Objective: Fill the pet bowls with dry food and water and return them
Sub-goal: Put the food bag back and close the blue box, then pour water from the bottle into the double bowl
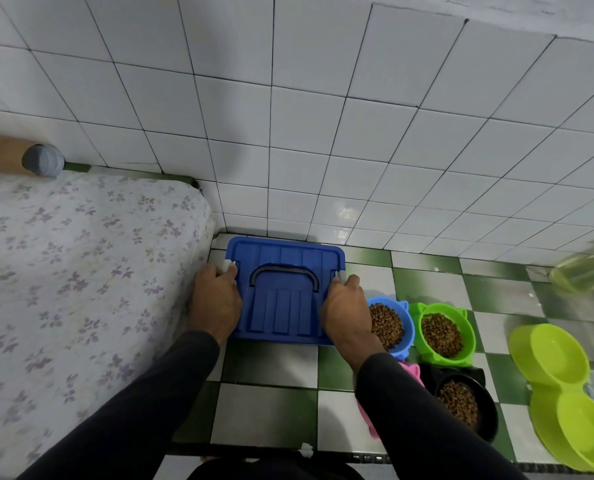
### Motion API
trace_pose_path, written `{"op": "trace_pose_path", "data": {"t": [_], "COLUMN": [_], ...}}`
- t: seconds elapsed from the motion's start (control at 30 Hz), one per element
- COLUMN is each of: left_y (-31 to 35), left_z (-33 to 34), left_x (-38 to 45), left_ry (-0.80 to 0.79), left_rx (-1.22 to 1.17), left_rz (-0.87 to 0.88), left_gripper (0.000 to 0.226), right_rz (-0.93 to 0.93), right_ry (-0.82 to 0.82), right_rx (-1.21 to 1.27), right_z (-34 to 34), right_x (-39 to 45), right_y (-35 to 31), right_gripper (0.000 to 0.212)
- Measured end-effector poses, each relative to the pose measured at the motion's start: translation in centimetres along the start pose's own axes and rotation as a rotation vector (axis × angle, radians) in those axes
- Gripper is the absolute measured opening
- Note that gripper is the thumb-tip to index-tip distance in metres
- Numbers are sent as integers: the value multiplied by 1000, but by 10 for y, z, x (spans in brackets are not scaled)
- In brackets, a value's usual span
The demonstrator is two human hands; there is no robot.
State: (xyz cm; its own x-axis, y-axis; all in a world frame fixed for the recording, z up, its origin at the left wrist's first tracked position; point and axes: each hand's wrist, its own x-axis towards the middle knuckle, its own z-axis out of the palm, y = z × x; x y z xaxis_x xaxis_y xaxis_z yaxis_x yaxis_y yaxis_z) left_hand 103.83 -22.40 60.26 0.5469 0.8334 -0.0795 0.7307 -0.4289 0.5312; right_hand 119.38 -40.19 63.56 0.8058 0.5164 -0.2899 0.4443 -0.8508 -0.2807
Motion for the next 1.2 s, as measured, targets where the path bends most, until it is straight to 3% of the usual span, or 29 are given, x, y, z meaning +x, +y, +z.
{"op": "trace_pose_path", "data": {"t": [0.1, 0.3, 0.53, 0.87, 1.2], "left_y": [2, 14, 54, 168, 295], "left_z": [-3, 0, -8, 31, 100], "left_x": [-5, -16, -23, -58, -137], "left_ry": [-38, -106, -168, -256, -335], "left_rx": [62, 208, 243, 208, 241], "left_rz": [83, 235, 369, 702, 1065], "left_gripper": [40, 57, 54, 42, 59], "right_rz": [-20, -108, -111, 129, 438], "right_ry": [-21, -28, 12, 198, 297], "right_rx": [-12, -1, -76, -42, -21], "right_z": [0, 0, -21, -71, -102], "right_x": [-1, -6, -25, -90, -170], "right_y": [1, 8, 42, 148, 284], "right_gripper": [44, 54, 62, 63, 70]}}
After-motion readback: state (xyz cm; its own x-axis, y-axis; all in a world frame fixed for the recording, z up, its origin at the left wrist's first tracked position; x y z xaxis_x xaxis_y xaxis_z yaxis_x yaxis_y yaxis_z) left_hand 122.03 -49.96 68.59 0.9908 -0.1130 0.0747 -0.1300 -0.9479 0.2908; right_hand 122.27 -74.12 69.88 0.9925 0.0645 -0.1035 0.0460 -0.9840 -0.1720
